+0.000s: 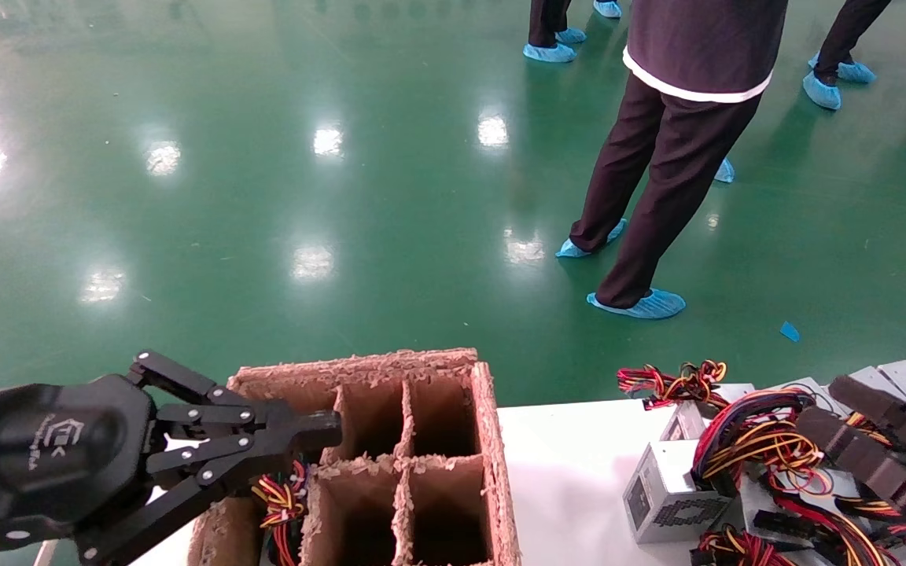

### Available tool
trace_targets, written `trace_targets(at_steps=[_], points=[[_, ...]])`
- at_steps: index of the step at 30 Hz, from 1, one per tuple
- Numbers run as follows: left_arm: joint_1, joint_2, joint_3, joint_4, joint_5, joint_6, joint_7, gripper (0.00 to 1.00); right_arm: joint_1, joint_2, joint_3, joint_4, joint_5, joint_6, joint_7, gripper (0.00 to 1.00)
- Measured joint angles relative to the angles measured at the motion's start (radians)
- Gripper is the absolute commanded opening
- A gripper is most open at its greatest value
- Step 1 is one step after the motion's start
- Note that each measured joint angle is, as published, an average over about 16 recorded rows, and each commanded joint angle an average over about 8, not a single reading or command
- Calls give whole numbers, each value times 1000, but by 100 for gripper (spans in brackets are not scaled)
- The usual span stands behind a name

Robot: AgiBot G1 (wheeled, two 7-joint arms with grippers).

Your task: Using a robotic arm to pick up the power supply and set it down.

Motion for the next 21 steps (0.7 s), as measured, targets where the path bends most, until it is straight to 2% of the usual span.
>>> trace_targets(at_steps=[7,8,21], points=[[0,0,0,0,0,0,0,91,227,-79,-61,15,-166,-14,73,100],[0,0,0,0,0,0,0,100,266,-92,-73,17,-194,-16,87,100],[0,0,0,0,0,0,0,100,770,-264,-221,41,-560,-35,276,100]])
